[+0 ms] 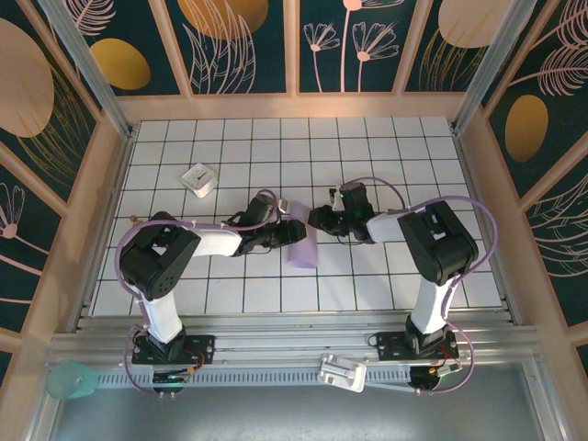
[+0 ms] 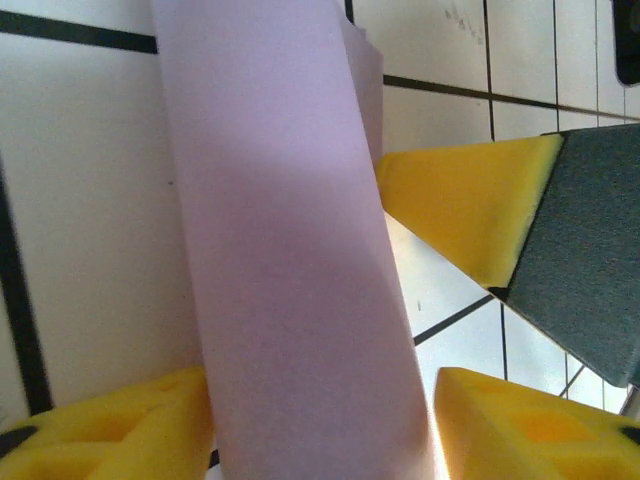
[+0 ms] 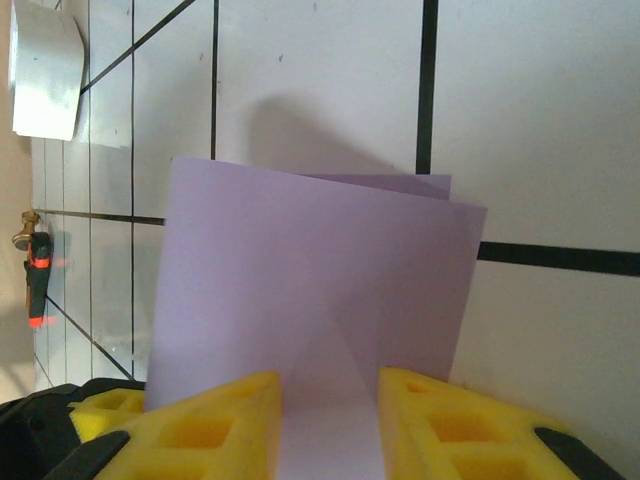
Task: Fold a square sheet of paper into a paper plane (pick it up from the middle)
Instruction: First fold the square sheet of paper in half at the center of the table.
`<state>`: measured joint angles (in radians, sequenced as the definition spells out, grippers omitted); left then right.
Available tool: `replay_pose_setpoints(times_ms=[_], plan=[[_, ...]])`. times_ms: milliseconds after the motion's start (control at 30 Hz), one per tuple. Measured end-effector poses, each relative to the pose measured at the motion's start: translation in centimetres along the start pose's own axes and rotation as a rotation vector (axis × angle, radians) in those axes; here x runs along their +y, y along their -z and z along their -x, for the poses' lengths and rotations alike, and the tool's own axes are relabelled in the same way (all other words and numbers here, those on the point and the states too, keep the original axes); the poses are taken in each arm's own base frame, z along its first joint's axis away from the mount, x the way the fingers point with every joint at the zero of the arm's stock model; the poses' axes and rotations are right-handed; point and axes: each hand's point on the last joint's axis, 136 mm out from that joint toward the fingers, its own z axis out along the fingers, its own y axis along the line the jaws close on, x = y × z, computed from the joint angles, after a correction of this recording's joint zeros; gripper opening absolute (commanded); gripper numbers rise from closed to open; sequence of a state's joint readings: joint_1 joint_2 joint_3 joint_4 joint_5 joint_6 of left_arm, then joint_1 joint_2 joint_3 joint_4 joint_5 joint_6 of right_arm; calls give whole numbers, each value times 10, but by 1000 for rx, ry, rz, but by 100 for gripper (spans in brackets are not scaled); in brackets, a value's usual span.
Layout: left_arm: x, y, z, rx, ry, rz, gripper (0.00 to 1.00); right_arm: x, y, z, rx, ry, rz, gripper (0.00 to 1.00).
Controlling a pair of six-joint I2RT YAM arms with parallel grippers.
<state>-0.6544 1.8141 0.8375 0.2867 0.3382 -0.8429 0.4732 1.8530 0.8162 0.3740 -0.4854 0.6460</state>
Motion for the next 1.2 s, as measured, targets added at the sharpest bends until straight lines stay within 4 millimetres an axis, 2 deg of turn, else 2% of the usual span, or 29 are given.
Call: replay_pose_setpoints(times_ms=[167,400,567,800,867,1067,1200], plan=[[6,5,2,-10,-22,51,68,2,-3,2,2,5,13,30],[14,6,2,-2,-34,103,57,5,-8,4,6,13,26,30],[19,6,3,-6,-27,128,51,10,-11,6,11,24,41,33],[22,5,4,-12,-9,142,49,12,-10,9,14,36,45,40],[22,4,4,-10,-8,143,50,11,-5,11,12,41,41,42],[22,2,4,24,-29,170,51,13,22,34,-47,56,29,44],[22,1,3,52,-58,194,53,5,38,41,-78,60,9,44]])
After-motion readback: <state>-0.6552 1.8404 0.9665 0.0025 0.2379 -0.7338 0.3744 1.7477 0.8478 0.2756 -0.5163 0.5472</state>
